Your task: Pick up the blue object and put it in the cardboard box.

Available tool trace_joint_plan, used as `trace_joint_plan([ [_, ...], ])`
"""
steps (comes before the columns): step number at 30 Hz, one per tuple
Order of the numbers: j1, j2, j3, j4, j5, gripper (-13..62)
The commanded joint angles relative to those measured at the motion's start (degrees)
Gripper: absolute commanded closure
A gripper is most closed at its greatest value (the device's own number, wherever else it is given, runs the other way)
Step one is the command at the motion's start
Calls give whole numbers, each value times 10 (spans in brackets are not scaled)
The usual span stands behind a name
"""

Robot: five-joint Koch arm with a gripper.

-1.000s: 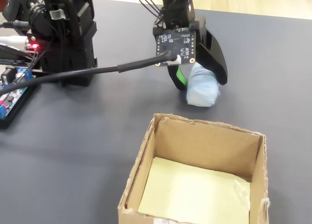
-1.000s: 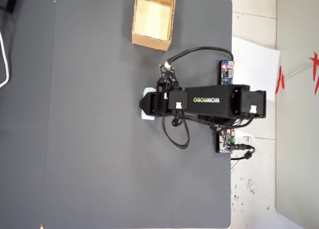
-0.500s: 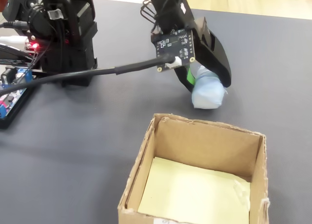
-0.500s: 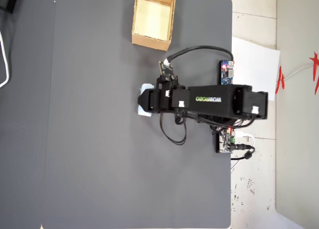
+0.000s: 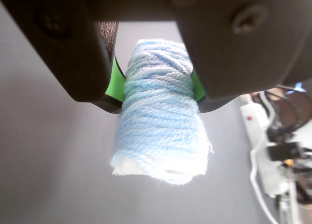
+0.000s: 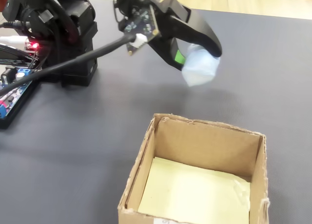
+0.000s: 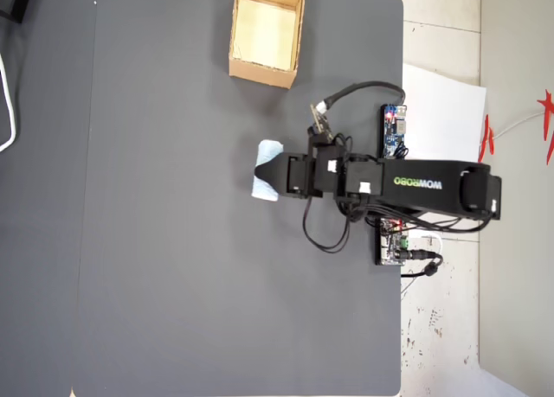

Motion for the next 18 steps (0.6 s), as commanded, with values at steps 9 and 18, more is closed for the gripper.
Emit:
trace_joint_plan([
  [9,96,48,-49,-88,-42,347],
  [18,221,-105,-276,-98,-131,347],
])
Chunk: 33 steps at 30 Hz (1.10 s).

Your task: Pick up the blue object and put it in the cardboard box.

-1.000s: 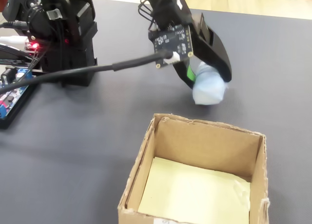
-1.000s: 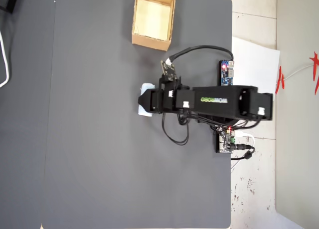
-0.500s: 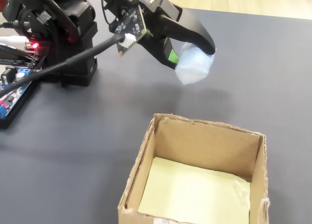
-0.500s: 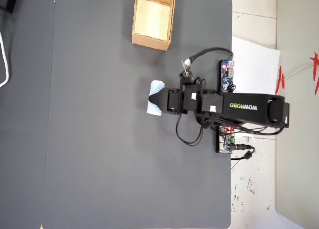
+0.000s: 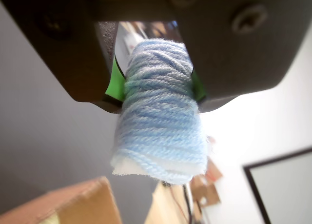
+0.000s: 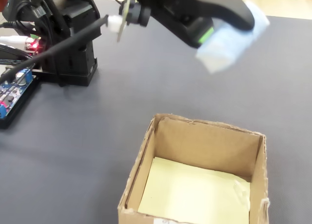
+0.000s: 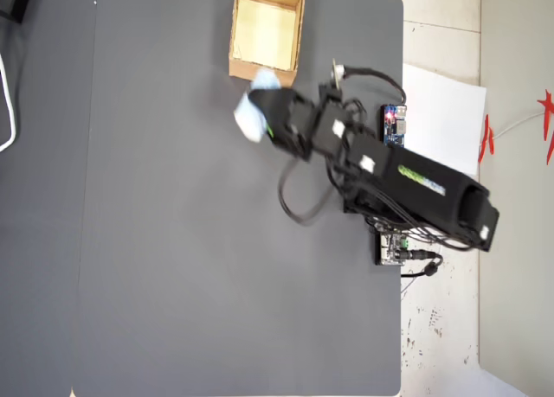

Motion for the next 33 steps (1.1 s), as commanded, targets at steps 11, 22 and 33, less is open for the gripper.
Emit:
trace_joint_plan([
  [11,162,-173,-155,-45,-2,346],
  [22,180,-178,-127,-46,4,176],
  [33,129,-103,-75,-97,18,170],
])
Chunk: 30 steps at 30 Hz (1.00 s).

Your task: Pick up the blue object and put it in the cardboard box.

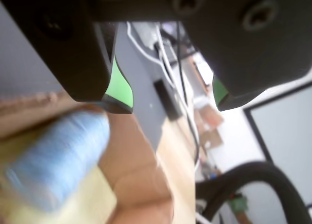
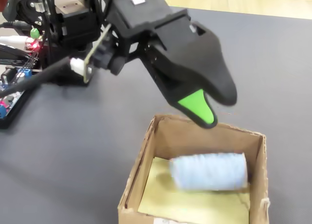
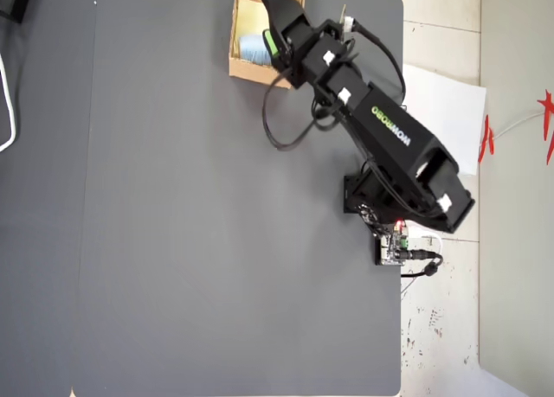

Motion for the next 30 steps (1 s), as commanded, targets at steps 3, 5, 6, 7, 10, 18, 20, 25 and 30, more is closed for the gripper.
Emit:
trace_joint_plan([
  [3,-52,69,3,-80,23,170],
  [5,-79,90,19,-91,35,170],
  [6,-91,99,29,-98,38,170],
  [7,-105,110,36,-100,38,170],
  [10,-141,133,56,-102,38,169],
  [18,-265,230,167,-103,102,156],
  [20,-284,248,191,-102,110,156],
  [25,-333,285,244,-100,114,156],
  [30,-395,311,303,-90,116,156],
])
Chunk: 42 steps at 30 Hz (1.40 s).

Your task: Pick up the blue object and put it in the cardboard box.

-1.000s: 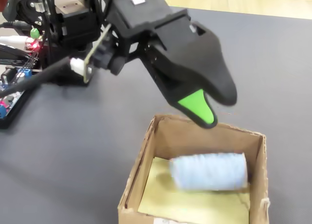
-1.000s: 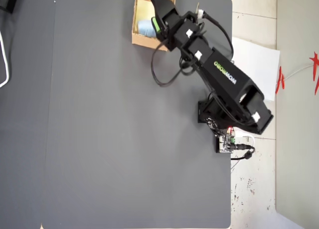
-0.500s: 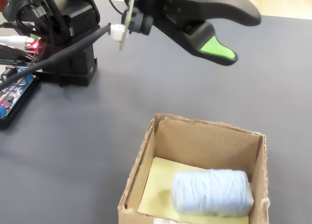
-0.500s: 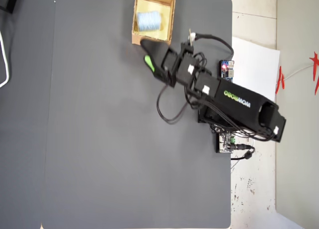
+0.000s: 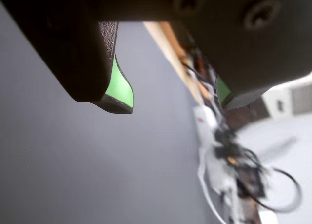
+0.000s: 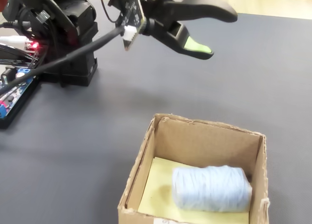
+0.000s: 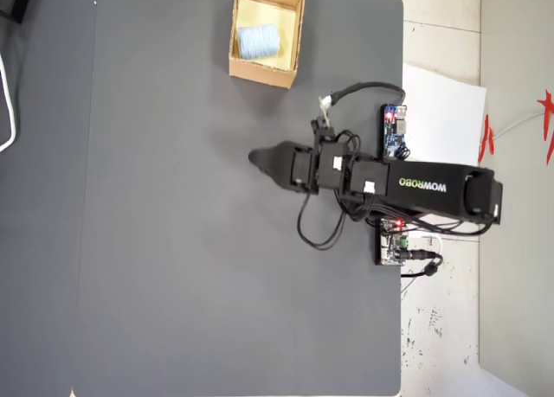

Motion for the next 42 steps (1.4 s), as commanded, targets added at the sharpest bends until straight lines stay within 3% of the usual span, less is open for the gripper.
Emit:
trace_joint_plan([
  [1,-20,51,-4,-48,18,156],
  [21,-39,53,204,2,18,154],
  [42,-33,53,205,47,8,154],
])
